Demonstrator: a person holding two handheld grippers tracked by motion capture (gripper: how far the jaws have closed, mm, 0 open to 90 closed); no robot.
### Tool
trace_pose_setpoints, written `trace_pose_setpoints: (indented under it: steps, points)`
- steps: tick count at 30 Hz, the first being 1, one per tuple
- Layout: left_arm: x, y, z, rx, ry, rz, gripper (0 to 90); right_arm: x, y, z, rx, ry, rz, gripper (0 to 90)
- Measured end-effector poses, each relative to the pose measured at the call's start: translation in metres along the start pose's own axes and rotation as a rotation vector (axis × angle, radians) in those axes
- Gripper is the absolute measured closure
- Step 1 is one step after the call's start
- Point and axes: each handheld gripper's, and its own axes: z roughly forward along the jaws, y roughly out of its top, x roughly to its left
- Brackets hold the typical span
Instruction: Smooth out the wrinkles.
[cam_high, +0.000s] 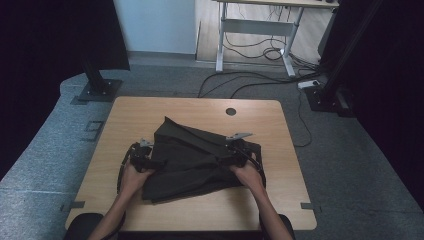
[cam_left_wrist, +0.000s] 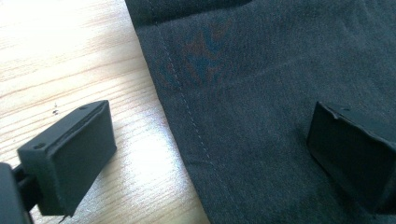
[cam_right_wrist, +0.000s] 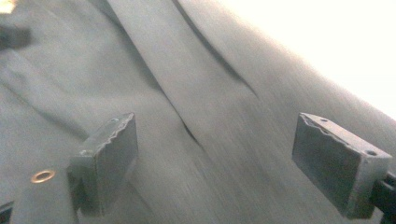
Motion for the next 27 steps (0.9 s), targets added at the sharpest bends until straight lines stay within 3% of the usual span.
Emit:
trace_pose_setpoints:
  steps: [6, 10, 14, 17, 27]
  points:
    - [0.000, -0.001, -0.001, -0.002, -0.013, 0.004, 1.1, 0.008, 0.018, 0.031, 0.022, 0.017, -0.002, 13.7]
    - [-0.001, -0.001, 0.000, 0.004, -0.015, 0.021, 0.7, 0.006, 0.007, 0.052, 0.050, 0.001, -0.018, 13.6]
    - [-0.002, 0.000, 0.000, 0.007, -0.008, 0.025, 0.7, 0.010, -0.006, 0.061, 0.011, -0.035, -0.087, 12.4]
    - [-0.004, 0.000, 0.001, 0.006, -0.008, 0.031, 1.3, 0.011, -0.010, 0.060, -0.015, -0.038, -0.074, 12.6]
    - [-0.018, 0.006, -0.006, 0.027, -0.027, 0.021, 36.4, 0.012, -0.012, 0.060, -0.023, -0.050, -0.060, 12.6]
